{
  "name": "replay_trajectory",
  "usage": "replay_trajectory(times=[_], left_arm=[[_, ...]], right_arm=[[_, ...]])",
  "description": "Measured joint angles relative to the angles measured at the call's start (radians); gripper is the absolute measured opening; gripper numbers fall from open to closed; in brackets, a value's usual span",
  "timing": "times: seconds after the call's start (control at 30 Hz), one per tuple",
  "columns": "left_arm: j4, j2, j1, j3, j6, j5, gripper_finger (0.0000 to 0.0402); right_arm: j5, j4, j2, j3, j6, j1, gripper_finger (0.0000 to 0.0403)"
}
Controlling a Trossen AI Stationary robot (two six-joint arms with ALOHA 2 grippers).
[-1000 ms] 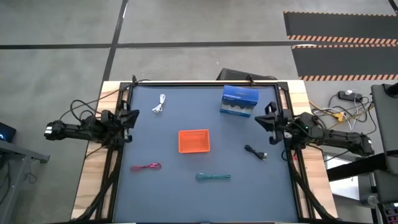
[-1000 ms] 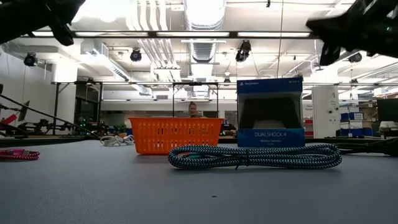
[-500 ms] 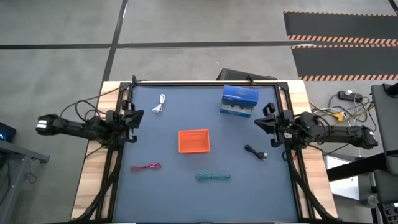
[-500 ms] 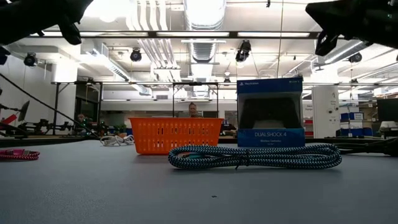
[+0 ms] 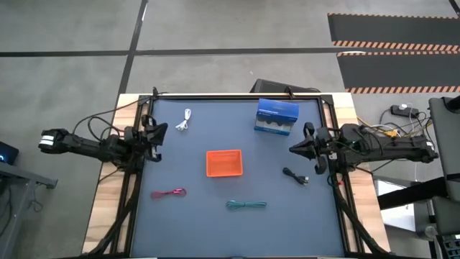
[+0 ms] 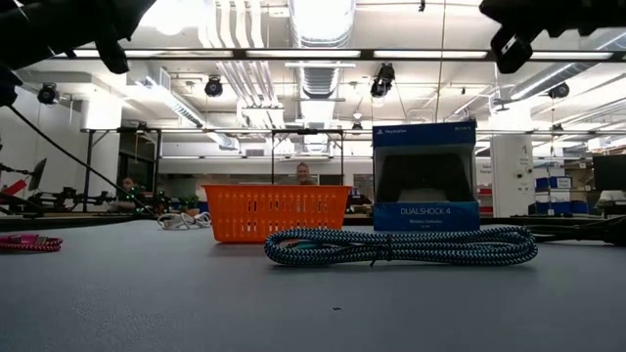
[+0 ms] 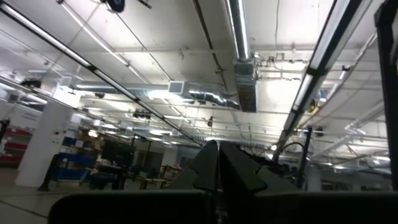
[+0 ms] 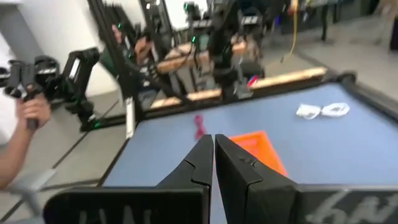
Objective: Pick and place USB-C Cables
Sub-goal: Put the black charger cable into the orange bin
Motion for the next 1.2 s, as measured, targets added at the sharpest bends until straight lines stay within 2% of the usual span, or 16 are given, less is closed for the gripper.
replay_trajectory(times=[0.27, 0.43, 0.7, 0.83, 1.2], left_arm=[[0.043, -0.038, 0.000, 0.000, 0.042, -0.013, 0.0000], [0.040, -0.064, 0.000, 0.000, 0.043, -0.013, 0.0000], [0.042, -0.062, 0.000, 0.000, 0.042, -0.013, 0.0000], [0.050, -0.068, 0.000, 0.000, 0.035, -0.013, 0.0000], [0.056, -0.071, 0.000, 0.000, 0.043, -0.013, 0.0000]], right_arm=[[0.001, -0.254, 0.152, 0.178, 0.098, 0.104, 0.0009], [0.001, -0.480, 0.265, 0.284, 0.194, 0.148, 0.0009], [0.001, -0.742, 0.412, 0.343, 0.338, 0.194, 0.0009], [0.001, -0.807, 0.463, 0.343, 0.412, 0.200, 0.0009], [-0.001, -0.798, 0.589, 0.343, 0.380, 0.200, 0.0009]])
